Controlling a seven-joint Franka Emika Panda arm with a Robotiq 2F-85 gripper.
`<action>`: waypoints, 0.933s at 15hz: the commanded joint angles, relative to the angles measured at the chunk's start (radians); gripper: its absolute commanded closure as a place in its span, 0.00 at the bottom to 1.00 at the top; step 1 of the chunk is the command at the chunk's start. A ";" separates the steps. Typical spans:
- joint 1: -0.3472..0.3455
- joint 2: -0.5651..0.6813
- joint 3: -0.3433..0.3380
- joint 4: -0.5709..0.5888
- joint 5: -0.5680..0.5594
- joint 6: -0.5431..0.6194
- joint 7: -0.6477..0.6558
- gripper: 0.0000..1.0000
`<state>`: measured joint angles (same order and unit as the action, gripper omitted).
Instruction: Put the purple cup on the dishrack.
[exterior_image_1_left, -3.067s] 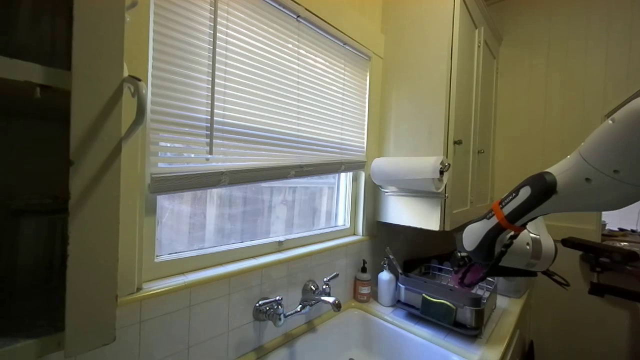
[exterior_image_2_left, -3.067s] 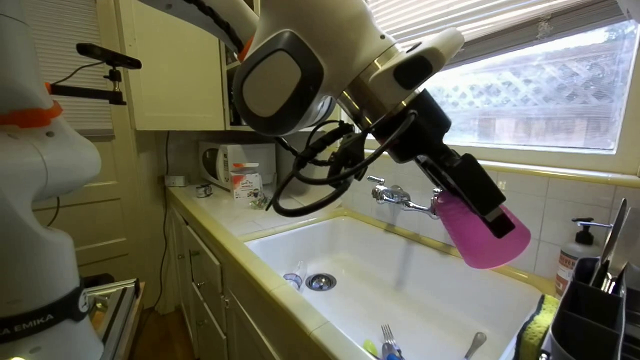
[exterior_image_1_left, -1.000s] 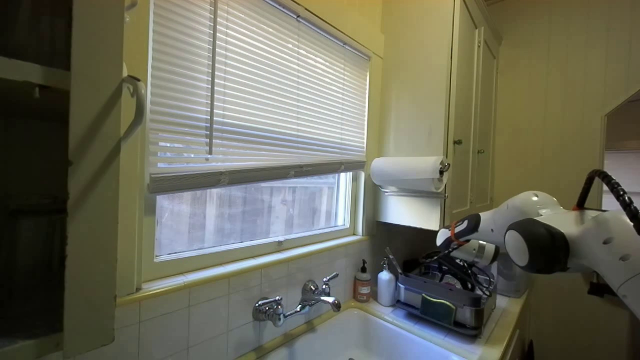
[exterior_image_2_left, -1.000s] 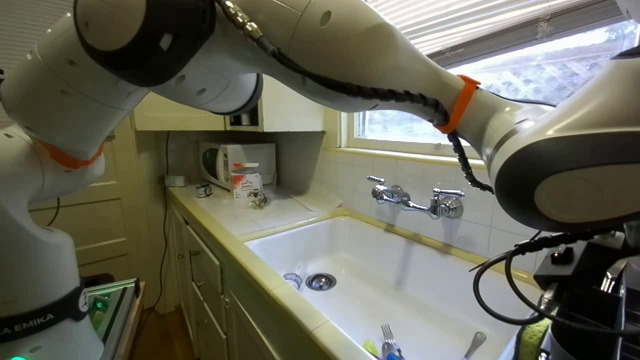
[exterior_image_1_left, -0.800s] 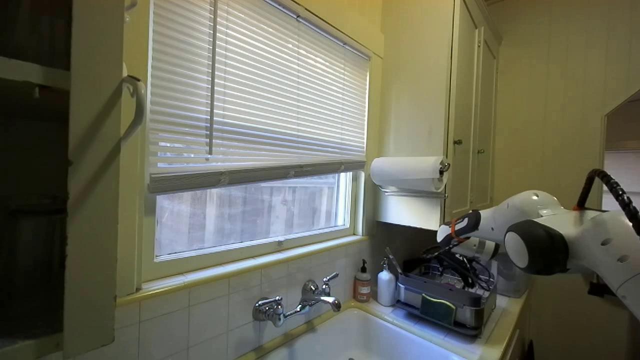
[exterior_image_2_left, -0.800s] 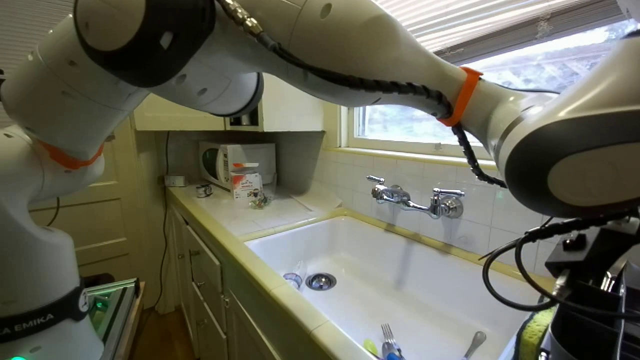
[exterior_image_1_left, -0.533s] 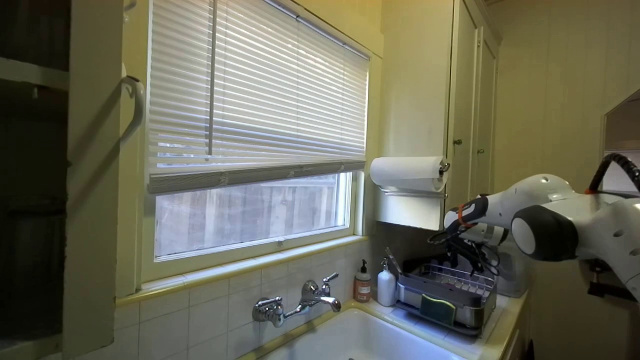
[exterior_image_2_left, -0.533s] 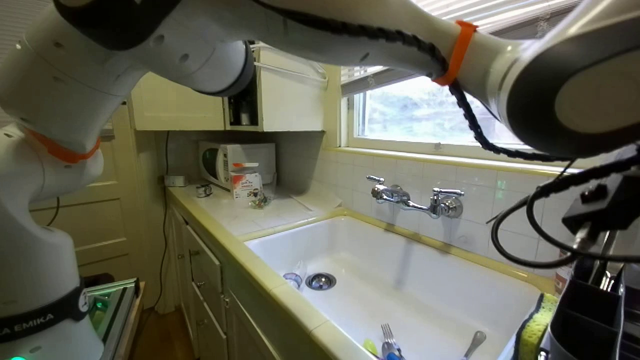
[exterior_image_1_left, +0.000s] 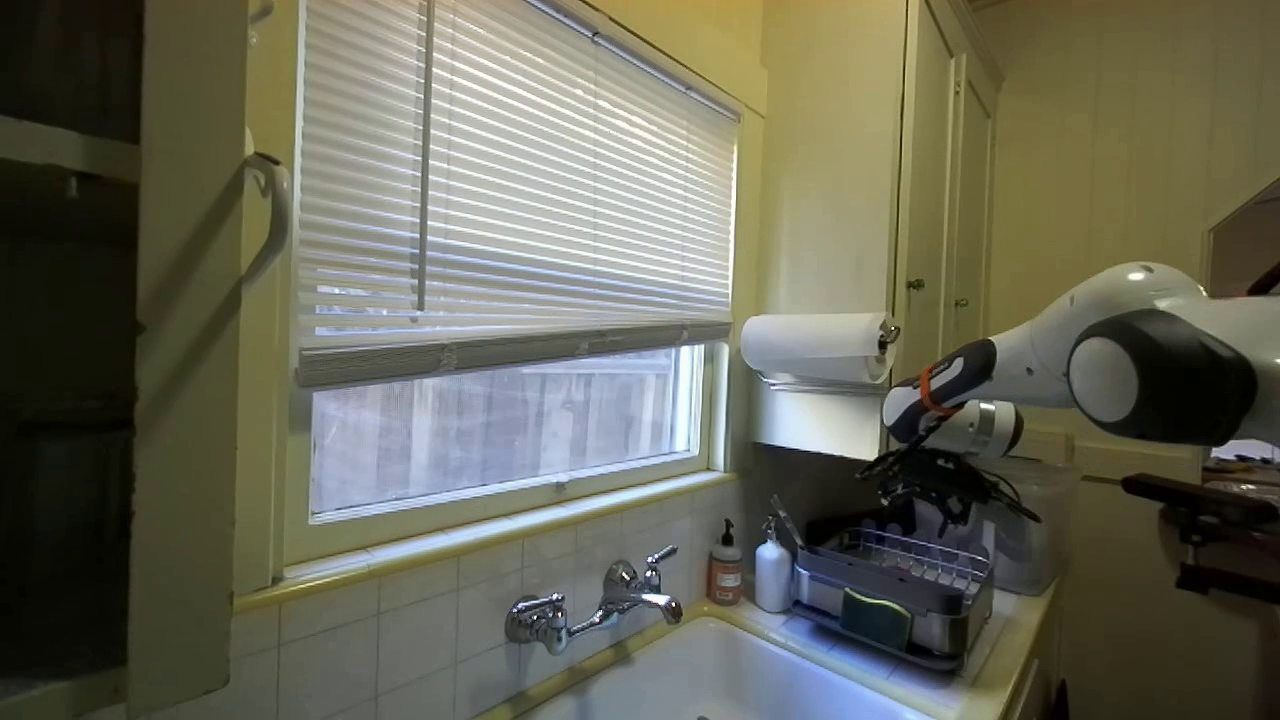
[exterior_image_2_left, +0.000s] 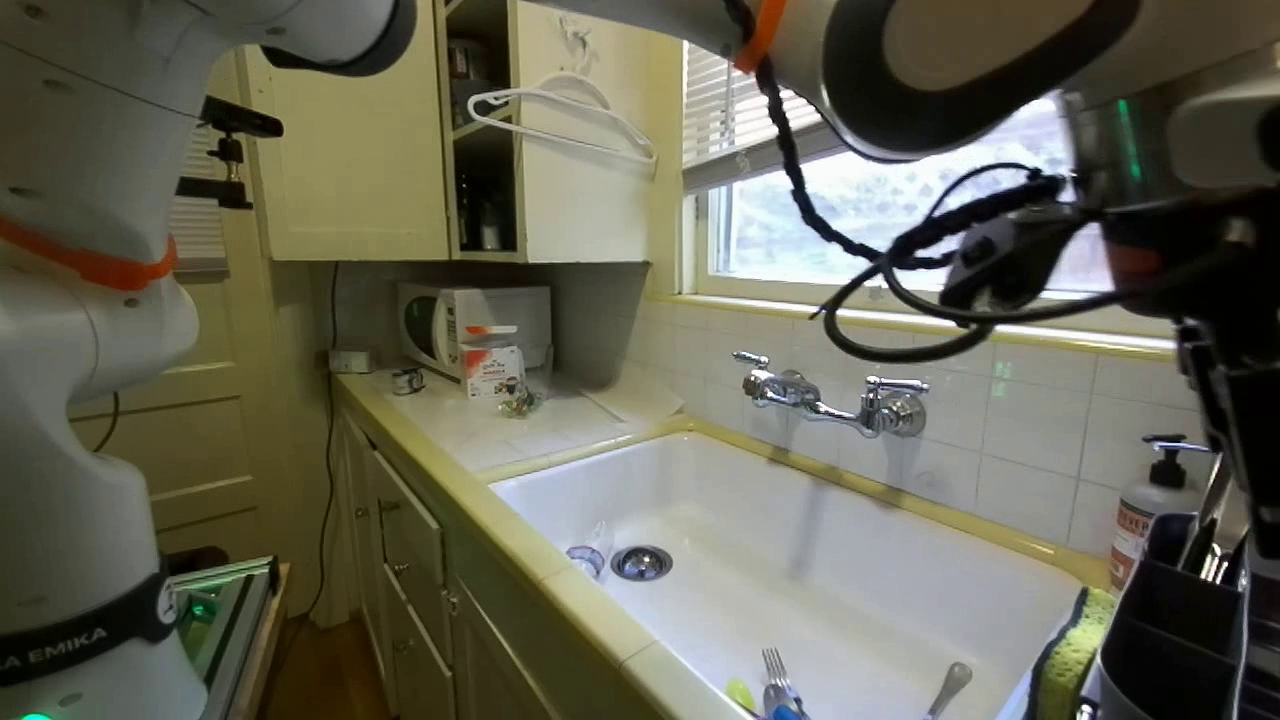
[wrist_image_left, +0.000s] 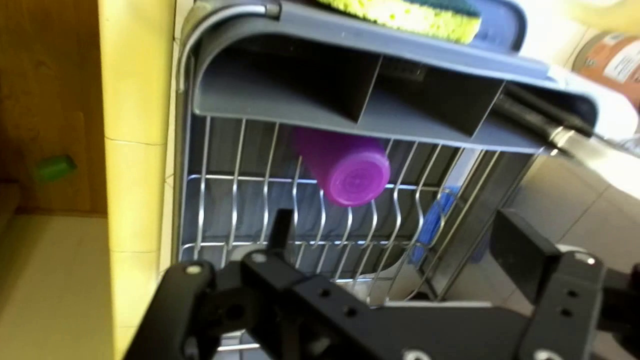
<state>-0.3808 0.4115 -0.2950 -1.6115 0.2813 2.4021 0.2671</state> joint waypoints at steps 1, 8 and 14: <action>0.062 -0.197 0.033 -0.237 -0.068 0.055 -0.119 0.00; 0.191 -0.484 0.120 -0.575 -0.196 0.072 -0.263 0.00; 0.249 -0.565 0.167 -0.699 -0.188 0.076 -0.339 0.00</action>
